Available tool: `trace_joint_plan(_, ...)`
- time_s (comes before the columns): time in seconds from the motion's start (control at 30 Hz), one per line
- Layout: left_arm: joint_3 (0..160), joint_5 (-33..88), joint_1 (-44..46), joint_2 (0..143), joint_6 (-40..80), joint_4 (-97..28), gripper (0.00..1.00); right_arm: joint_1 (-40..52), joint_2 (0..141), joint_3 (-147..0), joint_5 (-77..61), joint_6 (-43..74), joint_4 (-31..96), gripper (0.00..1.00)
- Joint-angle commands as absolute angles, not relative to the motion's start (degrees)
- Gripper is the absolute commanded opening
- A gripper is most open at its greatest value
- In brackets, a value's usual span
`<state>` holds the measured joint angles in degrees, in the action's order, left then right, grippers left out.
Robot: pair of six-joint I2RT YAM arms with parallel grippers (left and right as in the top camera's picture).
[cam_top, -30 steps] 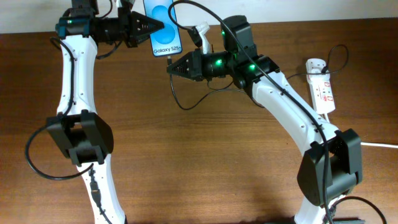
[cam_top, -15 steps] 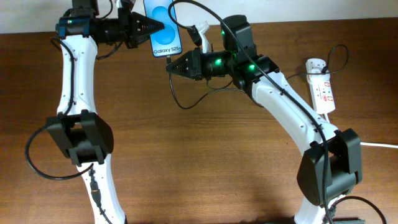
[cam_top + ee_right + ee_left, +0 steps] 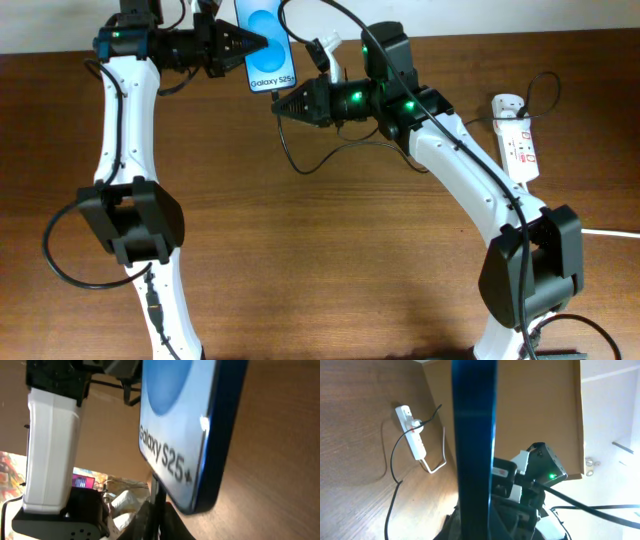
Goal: Plug charger to phone and switch on socket
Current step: 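Push the USB-C plug up into the phone's bottom port, then open the right gripper and lower the phone onto the table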
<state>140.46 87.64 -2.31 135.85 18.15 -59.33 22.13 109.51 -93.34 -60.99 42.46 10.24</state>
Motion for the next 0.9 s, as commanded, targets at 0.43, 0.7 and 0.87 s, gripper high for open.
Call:
trace_joint_plan(0.43,141.47,90.17,-1.17,134.26,16.38,-60.49,0.0,19.86,109.89,-93.17,-60.95,42.5,8.29,0.82)
trace_joint_plan(0.7,140.35,69.63,-1.58,134.28,10.87,-67.31,0.0,18.59,109.86,-93.19,-60.6,35.97,20.38,0.98)
trace_joint_plan(0.87,131.41,58.74,0.62,134.34,-0.34,-75.02,0.0,15.68,101.49,-93.21,-39.46,25.21,45.39,0.98)
